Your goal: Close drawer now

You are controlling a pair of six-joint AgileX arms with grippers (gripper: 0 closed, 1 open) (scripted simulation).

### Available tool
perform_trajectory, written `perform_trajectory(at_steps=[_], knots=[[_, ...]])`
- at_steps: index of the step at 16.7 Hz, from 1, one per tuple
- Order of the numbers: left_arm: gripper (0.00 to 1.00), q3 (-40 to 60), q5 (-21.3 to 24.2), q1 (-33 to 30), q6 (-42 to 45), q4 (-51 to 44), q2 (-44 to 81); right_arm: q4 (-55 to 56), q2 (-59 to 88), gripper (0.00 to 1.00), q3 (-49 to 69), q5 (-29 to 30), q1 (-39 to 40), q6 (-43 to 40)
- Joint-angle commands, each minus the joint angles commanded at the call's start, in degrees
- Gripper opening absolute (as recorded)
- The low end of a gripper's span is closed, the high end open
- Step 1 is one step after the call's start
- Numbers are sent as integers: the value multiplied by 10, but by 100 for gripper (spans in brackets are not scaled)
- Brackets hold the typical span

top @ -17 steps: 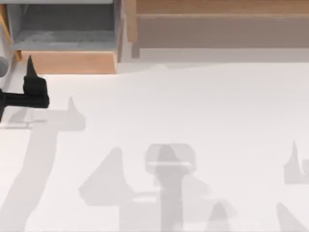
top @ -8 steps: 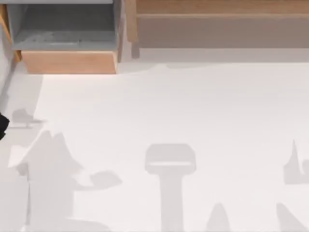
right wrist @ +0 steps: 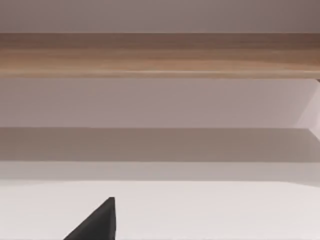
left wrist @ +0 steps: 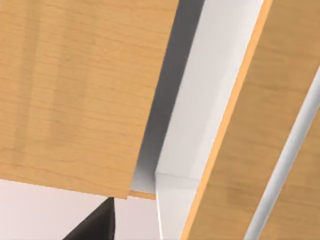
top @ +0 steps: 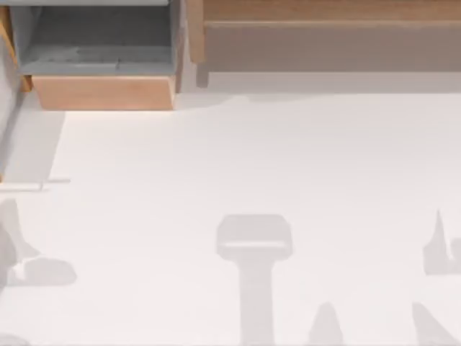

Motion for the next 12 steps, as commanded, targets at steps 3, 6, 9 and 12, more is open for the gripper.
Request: perform_trajectory(at_steps=[3, 6, 9, 12], knots=[[100, 26, 50, 44, 80, 52, 48, 0, 0, 100, 0, 0, 0, 0], [100, 39, 70, 63, 113, 75, 67, 0, 0, 100, 0, 0, 0, 0], [100, 39, 70, 63, 113, 75, 67, 0, 0, 100, 0, 0, 0, 0], [100, 46, 63, 55, 113, 69, 68, 0, 0, 100, 0, 0, 0, 0]])
